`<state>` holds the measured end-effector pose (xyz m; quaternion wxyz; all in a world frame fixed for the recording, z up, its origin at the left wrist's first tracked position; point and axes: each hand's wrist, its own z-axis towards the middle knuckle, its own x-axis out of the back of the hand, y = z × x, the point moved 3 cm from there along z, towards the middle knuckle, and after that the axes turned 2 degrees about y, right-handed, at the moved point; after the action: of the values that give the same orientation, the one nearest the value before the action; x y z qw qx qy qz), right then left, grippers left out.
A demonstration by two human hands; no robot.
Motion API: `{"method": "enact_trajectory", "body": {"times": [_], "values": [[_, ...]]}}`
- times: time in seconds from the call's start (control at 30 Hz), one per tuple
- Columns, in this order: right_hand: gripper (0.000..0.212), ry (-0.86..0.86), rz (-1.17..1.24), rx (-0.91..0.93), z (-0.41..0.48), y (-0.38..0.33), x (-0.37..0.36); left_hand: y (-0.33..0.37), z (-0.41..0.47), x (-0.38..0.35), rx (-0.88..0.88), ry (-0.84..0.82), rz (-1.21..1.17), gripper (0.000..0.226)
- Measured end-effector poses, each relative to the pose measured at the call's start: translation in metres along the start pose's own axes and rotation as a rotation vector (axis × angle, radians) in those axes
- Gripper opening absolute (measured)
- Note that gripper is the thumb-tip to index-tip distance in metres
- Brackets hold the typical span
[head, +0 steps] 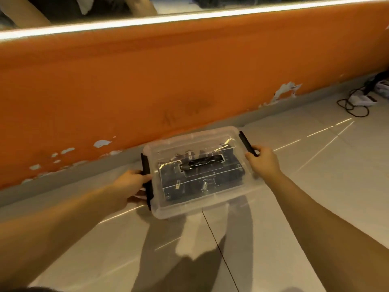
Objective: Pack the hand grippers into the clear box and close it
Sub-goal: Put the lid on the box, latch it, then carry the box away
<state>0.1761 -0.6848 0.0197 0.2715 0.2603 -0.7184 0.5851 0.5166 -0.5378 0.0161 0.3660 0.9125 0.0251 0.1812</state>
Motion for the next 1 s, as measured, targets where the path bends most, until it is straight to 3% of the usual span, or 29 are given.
{"method": "enact_trajectory", "body": {"times": [0.1,0.17,0.27,0.5,0.83,1.0], "values": [[0.026,-0.048,-0.412,0.013,-0.025,0.012,0.016,0.002,-0.004,0.002,0.042,-0.034,-0.024,0.023],[0.026,-0.095,-0.475,-0.082,-0.039,0.02,0.019,0.004,-0.004,0.005,0.053,-0.052,-0.044,0.025],[0.024,-0.101,-0.298,-0.227,-0.044,0.022,0.01,0.003,-0.004,0.005,0.079,-0.044,-0.073,0.024],[0.03,0.003,-0.179,-0.281,-0.002,0.012,-0.003,0.009,0.018,0.002,0.1,-0.023,-0.157,0.019],[0.041,0.021,0.007,-0.194,0.045,-0.011,-0.023,0.04,0.059,0.014,0.001,0.076,-0.205,0.015],[0.035,0.005,0.07,-0.14,0.045,-0.014,-0.024,0.048,0.067,0.025,0.036,0.09,-0.162,0.021]]}}
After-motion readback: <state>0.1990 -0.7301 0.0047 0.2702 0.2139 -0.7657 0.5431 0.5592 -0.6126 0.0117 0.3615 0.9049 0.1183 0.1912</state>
